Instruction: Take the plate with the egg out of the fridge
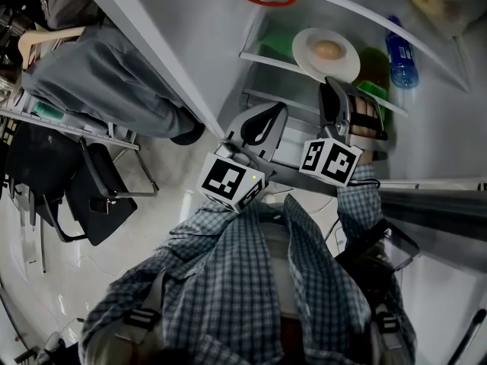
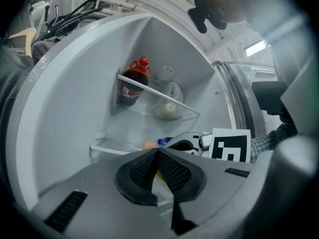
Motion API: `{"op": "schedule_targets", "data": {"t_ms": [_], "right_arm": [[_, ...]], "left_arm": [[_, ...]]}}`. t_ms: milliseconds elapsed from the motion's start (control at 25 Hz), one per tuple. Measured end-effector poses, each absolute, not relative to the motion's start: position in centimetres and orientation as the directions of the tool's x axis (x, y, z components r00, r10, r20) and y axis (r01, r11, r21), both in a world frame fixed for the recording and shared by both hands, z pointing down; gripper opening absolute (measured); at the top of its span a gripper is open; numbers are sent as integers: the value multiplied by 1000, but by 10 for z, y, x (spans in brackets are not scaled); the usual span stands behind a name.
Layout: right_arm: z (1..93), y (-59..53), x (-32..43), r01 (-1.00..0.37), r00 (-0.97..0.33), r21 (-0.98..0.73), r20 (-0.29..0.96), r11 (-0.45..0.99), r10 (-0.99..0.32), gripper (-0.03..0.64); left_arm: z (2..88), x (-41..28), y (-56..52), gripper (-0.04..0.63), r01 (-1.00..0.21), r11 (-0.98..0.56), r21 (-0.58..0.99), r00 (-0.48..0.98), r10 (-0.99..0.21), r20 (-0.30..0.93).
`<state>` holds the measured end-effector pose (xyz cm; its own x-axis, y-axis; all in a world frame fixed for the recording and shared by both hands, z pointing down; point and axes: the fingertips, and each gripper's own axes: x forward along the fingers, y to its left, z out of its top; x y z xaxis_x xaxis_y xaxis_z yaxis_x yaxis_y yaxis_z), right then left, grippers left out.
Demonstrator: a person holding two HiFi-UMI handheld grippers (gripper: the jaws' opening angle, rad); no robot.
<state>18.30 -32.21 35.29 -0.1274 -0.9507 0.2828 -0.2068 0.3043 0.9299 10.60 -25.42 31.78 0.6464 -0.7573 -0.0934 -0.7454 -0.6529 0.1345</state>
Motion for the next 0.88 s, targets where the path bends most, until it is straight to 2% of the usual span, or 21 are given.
{"op": "schedule_targets", "data": {"t_ms": [360, 480, 880], "right_arm": [[350, -322, 181, -168, -118, 944, 266, 284, -957, 63], [346, -321, 180, -174, -123, 946, 254, 273, -959, 29], [343, -311, 182, -158, -120, 952, 245, 262, -962, 25]], "left_arm": [[318, 104, -254, 6, -749, -648, 138, 642, -761, -91], [319, 104, -254, 6, -747, -650, 138, 645, -759, -88], [320, 110, -256, 6, -735, -658, 165, 656, -751, -73]]}}
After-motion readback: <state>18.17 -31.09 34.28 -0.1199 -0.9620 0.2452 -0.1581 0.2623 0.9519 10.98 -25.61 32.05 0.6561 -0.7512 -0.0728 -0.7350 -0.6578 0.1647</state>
